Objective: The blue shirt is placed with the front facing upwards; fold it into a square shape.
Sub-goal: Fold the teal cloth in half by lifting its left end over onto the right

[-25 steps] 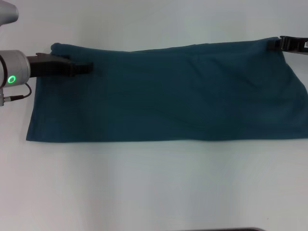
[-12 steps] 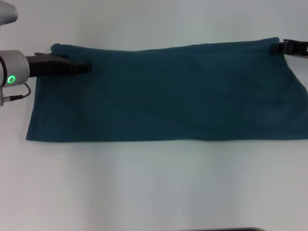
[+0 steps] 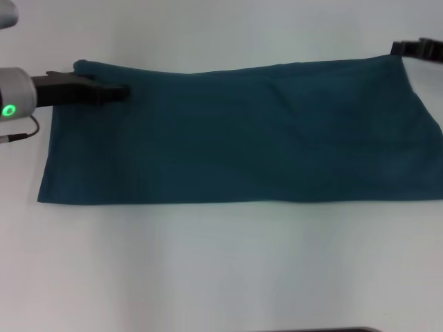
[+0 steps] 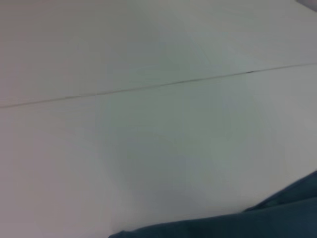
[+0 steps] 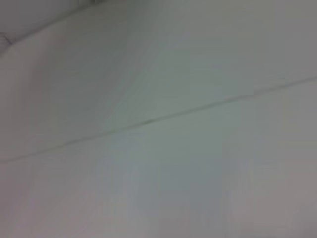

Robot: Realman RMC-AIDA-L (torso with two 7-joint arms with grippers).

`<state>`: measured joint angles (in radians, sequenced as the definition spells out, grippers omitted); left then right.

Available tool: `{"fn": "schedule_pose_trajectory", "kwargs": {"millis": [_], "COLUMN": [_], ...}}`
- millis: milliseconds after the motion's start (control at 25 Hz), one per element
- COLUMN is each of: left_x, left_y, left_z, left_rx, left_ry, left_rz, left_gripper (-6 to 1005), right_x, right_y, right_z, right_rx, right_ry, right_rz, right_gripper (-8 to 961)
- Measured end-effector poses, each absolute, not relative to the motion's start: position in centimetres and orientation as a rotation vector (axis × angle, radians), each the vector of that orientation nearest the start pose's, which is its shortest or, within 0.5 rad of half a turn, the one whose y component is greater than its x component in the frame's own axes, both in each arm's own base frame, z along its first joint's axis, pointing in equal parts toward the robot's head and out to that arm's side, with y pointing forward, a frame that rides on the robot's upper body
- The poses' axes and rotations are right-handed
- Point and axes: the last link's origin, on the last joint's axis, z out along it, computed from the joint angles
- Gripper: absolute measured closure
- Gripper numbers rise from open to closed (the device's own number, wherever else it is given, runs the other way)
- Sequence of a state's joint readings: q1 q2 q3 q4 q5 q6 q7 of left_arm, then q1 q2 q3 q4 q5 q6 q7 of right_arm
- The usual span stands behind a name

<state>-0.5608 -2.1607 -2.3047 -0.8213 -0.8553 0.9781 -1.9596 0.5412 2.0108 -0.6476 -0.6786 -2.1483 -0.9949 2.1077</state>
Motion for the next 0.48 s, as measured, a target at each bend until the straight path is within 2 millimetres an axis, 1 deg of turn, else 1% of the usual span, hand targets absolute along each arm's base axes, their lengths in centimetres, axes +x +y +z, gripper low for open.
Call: {"fn": "schedule_pose_trajectory", "kwargs": {"millis": [120, 200, 320, 480], "left_x": [-28.4, -28.5, -28.6, -28.6], "left_y": [38.3, 37.7, 36.9, 35.9], "left_z": [0.0, 0.7, 1.5, 2.5], "left_rx": [-2.270, -2.266, -2.269, -2.272], "left_ry": [-1.075, -1.095, -1.118, -1.138], "left_rz": [-0.246, -0.259, -0.289, -0.350], "left_gripper": [202, 202, 202, 203], "right_x": [33.5, 33.1, 32.4, 31.5], "right_y": [38.3, 37.8, 37.0, 35.9], "right_z": [7.1, 7.7, 8.1, 8.2], "right_rx": [-1.932, -1.963, -2.027, -2.120], "right_ry": [1.376, 1.342, 1.274, 1.174], "right_rz": [0.555, 0.605, 0.681, 0.761], "right_gripper": [794, 723, 596, 424]}}
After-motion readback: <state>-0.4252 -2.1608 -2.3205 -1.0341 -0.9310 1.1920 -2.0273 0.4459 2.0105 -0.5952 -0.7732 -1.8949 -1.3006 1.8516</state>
